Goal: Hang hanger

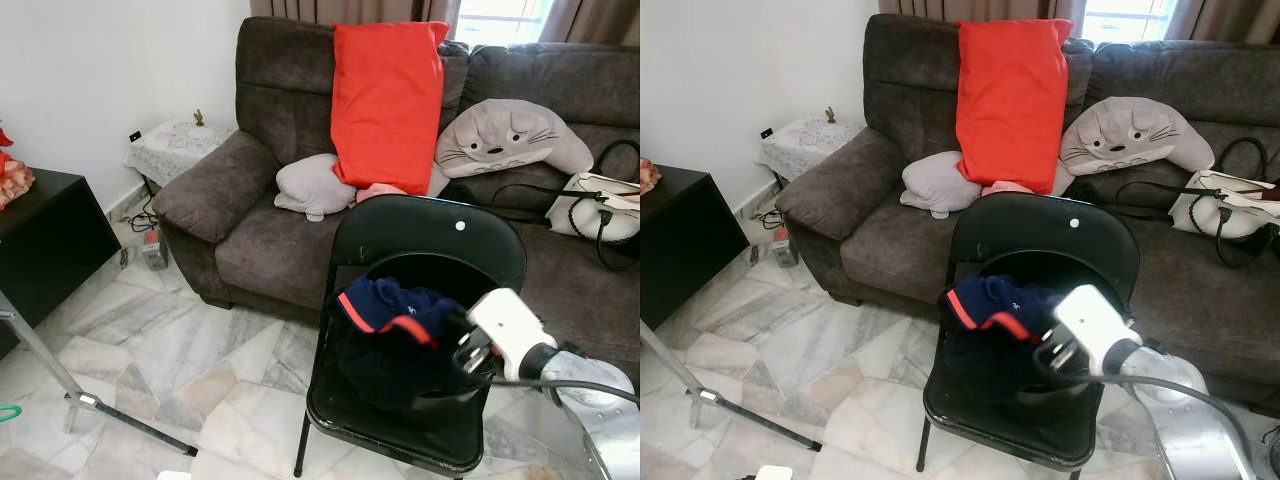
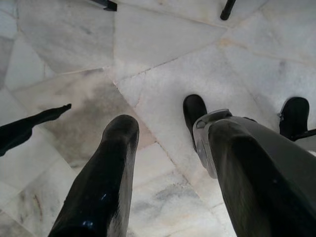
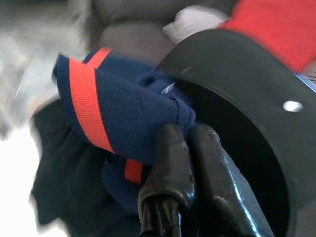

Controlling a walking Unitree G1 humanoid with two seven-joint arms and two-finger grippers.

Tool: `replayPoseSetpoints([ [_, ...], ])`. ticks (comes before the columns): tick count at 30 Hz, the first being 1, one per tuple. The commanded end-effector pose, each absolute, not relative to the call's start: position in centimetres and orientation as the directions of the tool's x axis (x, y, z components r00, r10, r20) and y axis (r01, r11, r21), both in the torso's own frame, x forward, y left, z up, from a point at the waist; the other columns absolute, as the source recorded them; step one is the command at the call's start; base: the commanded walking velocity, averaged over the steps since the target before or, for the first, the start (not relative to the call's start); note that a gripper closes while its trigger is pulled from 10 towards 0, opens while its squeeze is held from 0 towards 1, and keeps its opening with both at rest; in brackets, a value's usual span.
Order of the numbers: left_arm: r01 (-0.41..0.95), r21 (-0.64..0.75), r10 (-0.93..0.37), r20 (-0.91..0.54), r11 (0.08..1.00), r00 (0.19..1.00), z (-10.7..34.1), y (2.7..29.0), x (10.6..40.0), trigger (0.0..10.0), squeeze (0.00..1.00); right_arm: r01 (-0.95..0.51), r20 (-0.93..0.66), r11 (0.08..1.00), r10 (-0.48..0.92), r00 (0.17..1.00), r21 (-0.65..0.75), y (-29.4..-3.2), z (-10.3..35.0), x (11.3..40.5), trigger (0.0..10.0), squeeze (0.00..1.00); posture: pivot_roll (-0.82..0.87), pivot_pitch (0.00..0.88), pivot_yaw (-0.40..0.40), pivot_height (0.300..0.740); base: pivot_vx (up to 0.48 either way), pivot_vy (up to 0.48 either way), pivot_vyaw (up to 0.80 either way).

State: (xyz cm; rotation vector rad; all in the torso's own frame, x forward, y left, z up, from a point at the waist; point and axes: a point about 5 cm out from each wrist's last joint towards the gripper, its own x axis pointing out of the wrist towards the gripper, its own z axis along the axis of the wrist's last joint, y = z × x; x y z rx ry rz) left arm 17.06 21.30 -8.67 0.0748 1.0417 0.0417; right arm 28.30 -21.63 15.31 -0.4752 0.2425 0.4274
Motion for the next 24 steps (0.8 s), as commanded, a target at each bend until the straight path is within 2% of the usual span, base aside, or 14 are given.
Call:
replayPoseSetpoints([
  [1, 0.012, 0.105, 0.086, -0.865, 0.994, 0.495, -8.7, 21.7, 16.8, 10.0, 0.0, -0.359, -0.184, 0.893, 0.317, 0.93, -0.273, -20.8, 16.6, 27.1, 0.0, 0.0, -0.13, 0.019, 0.05, 0.74, 0.0, 0.0, 0.0],
  [3, 0.011, 0.106, 0.086, -0.864, 0.994, 0.495, -8.7, 21.7, 16.8, 10.0, 0.0, -0.326, -0.167, 0.915, 0.293, 0.942, -0.238, -20.7, 16.5, 26.7, 0.0, 0.0, -0.13, 0.018, 0.05, 0.74, 0.0, 0.0, 0.0],
  [6, 0.014, 0.108, 0.087, -0.864, 0.994, 0.496, -8.7, 21.7, 16.8, 10.0, 0.0, -0.19, -0.143, 0.979, 0.178, 0.974, -0.079, -21.1, 15.5, 25.5, 0.0, 0.0, -0.15, 0.018, 0.052, 0.74, 0.0, 0.0, 0.0],
  [9, 0.019, 0.11, 0.086, -0.864, 0.994, 0.496, -8.7, 21.7, 16.8, 10.0, 0.0, -0.08, -0.184, 0.994, 0.092, 0.979, 0.071, -21.3, 13.8, 24.2, 0.0, 0.0, -0.15, 0.017, 0.052, 0.74, 0.0, 0.0, 0.0],
  [12, 0.022, 0.111, 0.086, -0.864, 0.994, 0.497, -8.7, 21.7, 16.9, 10.0, 0.0, 0.012, -0.25, 0.994, 0.016, 0.968, 0.108, -21.7, 12.1, 23.2, 0.0, 0.0, -0.15, 0.015, 0.052, 0.74, 0.0, 0.0, 0.0],
  [14, 0.022, 0.111, 0.086, -0.863, 0.994, 0.497, -8.7, 21.7, 16.9, 10.0, 0.0, 0.12, -0.277, 0.985, -0.081, 0.957, 0.126, -22.6, 11.4, 23.0, 0.0, 0.0, -0.15, 0.015, 0.052, 0.74, 0.0, 0.0, 0.0],
  [15, 0.022, 0.111, 0.086, -0.863, 0.994, 0.497, -8.7, 21.7, 16.9, 10.0, 0.0, 0.12, -0.277, 0.985, -0.081, 0.957, 0.126, -22.6, 11.4, 23.0, 0.0, 0.0, -0.15, 0.015, 0.052, 0.74, 0.0, 0.0, 0.0],
  [16, 0.022, 0.112, 0.086, -0.863, 0.993, 0.498, -8.7, 21.7, 16.9, 10.0, 0.0, 0.231, -0.289, 0.955, -0.172, 0.942, 0.184, -23.5, 11.0, 22.8, 0.0, 0.0, -0.14, 0.01, 0.05, 0.74, 0.0, 0.0, 0.0],
  [17, 0.022, 0.112, 0.086, -0.863, 0.993, 0.498, -8.7, 21.7, 16.9, 10.0, 0.0, 0.231, -0.289, 0.955, -0.172, 0.942, 0.184, -23.5, 11.0, 22.8, 0.0, 0.0, -0.14, 0.01, 0.05, 0.74, 0.0, 0.0, 0.0],
  [18, 0.021, 0.112, 0.087, -0.863, 0.993, 0.498, -8.7, 21.8, 16.8, 10.0, 0.0, 0.306, -0.308, 0.921, -0.226, 0.924, 0.24, -23.9, 10.6, 22.5, 0.0, 0.0, -0.15, 0.008, 0.049, 0.74, 0.0, 0.0, 0.0],
  [24, 0.022, 0.114, 0.088, -0.864, 0.993, 0.496, -8.7, 21.8, 16.8, 10.0, 0.0, 0.397, -0.4, 0.849, -0.249, 0.882, 0.348, -24.0, 8.9, 21.6, 0.0, 0.0, -0.15, 0.01, 0.051, 0.74, 0.0, 0.0, 0.0],
])
